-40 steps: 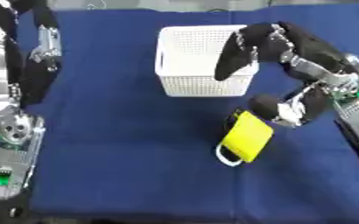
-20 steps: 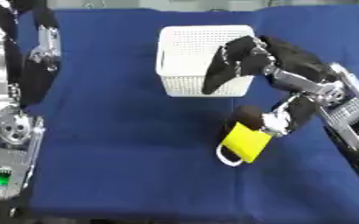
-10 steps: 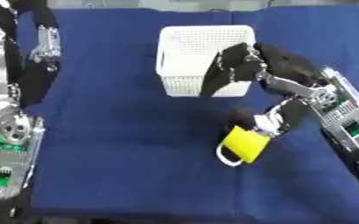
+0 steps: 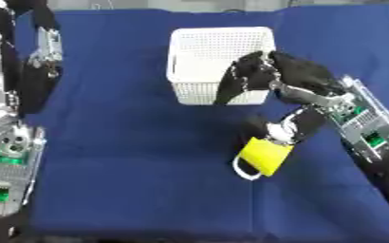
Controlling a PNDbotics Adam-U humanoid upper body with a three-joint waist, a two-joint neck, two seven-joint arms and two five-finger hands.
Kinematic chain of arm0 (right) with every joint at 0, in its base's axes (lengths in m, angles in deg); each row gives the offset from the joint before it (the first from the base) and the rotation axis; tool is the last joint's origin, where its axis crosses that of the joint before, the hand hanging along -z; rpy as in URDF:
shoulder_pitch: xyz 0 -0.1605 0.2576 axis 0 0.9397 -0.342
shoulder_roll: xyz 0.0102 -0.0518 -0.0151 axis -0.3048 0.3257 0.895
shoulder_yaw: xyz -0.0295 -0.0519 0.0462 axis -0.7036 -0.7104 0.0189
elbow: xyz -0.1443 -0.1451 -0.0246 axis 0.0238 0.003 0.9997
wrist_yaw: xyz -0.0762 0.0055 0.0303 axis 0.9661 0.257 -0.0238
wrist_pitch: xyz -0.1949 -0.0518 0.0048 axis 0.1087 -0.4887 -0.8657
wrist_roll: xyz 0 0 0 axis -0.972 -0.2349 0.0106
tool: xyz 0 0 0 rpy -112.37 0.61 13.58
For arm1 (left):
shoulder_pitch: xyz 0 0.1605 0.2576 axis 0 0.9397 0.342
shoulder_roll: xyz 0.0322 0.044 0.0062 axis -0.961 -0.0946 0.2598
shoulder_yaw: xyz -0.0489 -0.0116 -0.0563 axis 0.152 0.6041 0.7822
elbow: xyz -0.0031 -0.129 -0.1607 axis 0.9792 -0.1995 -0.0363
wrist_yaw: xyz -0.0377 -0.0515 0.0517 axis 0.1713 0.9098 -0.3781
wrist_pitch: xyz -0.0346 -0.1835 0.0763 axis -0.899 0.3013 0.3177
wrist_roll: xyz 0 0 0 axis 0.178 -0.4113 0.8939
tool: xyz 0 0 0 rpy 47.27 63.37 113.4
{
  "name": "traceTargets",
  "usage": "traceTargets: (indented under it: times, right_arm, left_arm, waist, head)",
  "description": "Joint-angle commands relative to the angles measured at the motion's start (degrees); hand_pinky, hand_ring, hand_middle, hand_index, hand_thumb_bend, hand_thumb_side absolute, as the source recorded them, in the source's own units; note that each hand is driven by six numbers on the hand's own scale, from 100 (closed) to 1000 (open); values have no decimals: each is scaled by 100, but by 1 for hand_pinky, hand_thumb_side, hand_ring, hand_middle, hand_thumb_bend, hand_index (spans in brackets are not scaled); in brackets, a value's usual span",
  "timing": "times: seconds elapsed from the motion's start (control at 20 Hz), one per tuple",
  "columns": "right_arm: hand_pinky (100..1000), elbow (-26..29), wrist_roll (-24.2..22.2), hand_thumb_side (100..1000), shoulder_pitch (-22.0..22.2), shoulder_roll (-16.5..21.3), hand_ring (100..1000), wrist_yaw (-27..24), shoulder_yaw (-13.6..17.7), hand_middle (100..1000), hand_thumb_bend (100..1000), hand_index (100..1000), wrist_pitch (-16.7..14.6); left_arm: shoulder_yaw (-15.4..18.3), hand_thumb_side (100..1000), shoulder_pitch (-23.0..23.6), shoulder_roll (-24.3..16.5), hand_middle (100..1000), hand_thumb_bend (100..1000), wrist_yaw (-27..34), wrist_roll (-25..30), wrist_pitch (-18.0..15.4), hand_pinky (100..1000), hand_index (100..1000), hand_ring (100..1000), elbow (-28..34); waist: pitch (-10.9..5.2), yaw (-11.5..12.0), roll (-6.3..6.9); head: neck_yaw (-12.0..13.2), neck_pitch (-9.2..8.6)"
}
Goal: Pick up objects on the table and place them in the box.
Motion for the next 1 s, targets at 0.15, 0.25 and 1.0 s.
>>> traceTargets:
  times: [0.15,0.25,1.0]
  right_arm:
    - [604,-62,-817,956,-117,6,554,180,0,590,231,728,-1014]
    - [605,-80,-822,963,-113,18,555,233,-33,585,228,724,-1048]
    - [590,173,-965,984,28,174,537,140,-241,562,207,719,-1059]
  left_arm:
    - [21,706,-55,-64,774,100,31,5,-33,900,825,751,90]
    - [20,705,-54,-66,774,100,33,6,-33,900,825,751,90]
    - [16,705,-52,-76,774,100,28,12,-29,899,824,751,90]
  waist:
    - [-62,13,14]
    - [-57,13,17]
    - [-96,-7,3]
  head:
    - [-77,-18]
    - [-78,-18]
    - [-57,-18]
